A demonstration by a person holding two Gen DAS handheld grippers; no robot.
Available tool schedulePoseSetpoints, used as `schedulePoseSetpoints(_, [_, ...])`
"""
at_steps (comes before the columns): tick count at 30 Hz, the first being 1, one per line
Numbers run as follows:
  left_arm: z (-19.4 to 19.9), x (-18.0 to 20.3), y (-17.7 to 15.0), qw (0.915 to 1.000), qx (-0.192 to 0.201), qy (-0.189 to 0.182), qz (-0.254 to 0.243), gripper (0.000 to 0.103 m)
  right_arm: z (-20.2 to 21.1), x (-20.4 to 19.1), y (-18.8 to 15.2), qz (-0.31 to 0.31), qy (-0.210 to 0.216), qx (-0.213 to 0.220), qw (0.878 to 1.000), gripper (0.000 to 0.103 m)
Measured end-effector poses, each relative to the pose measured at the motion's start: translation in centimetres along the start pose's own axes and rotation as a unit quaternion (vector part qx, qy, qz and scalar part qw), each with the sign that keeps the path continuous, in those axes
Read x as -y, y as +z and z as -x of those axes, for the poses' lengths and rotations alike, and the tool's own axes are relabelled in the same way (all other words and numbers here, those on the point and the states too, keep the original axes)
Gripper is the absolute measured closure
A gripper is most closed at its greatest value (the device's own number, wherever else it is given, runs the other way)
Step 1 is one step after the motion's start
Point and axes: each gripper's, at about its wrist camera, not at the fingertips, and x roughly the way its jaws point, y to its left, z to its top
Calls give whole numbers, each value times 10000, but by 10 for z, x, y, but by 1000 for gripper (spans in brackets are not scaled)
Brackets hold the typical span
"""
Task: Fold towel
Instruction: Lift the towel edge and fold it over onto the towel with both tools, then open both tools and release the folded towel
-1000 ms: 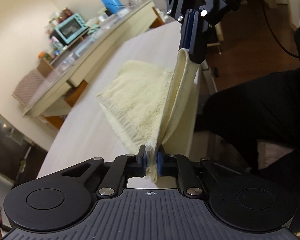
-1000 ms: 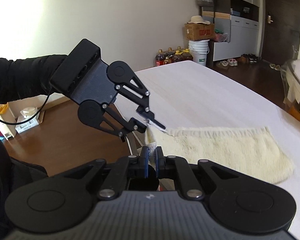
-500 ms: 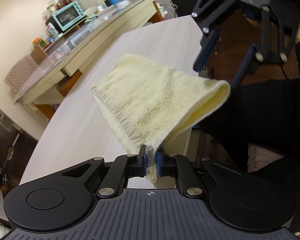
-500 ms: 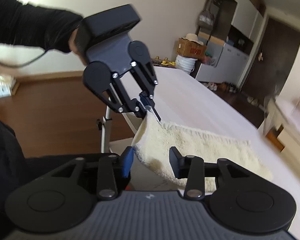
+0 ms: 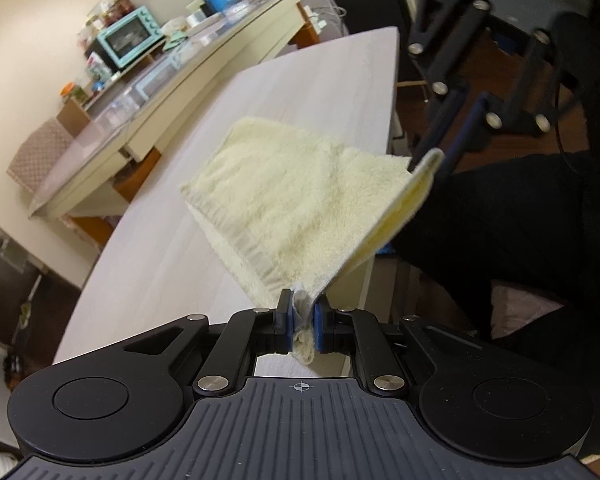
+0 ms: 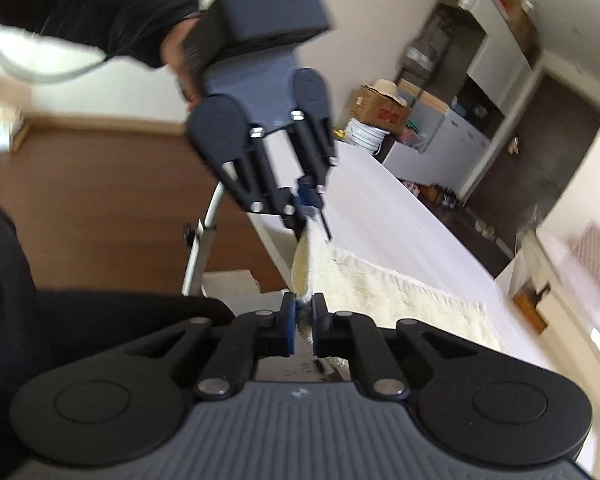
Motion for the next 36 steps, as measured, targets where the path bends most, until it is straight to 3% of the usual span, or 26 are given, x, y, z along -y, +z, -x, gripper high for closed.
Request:
schedulePoseSetpoints(3, [7,-7,13,9999,84,-72,-60,93,15,27,1,-767,219,161,9967,94])
schedulePoseSetpoints(9, [-10,-40,38,9996,186,-92,172,93,28,71,-5,-1409,121,411,9891,95])
schedulePoseSetpoints(17, [-76,-99,83,9991,-11,-7,433,93,19,157,-16,-2345,-300,493,9704,95])
schedulePoseSetpoints(23, [-132,-132,100,9978,-278,-87,600,91,-2,205,-42,-3084,-458,232,9499,95])
schedulePoseSetpoints(30, [-170,-148,97,9957,-500,-173,765,76,-21,239,-81,-3741,-498,-107,9260,95])
schedulePoseSetpoints(33, [-177,-153,91,9942,-503,-120,940,66,-24,241,-91,-3753,-554,-178,9251,92])
schedulePoseSetpoints(36, [-173,-158,86,9921,-418,-75,1184,63,-23,245,-91,-3730,-635,-103,9256,85])
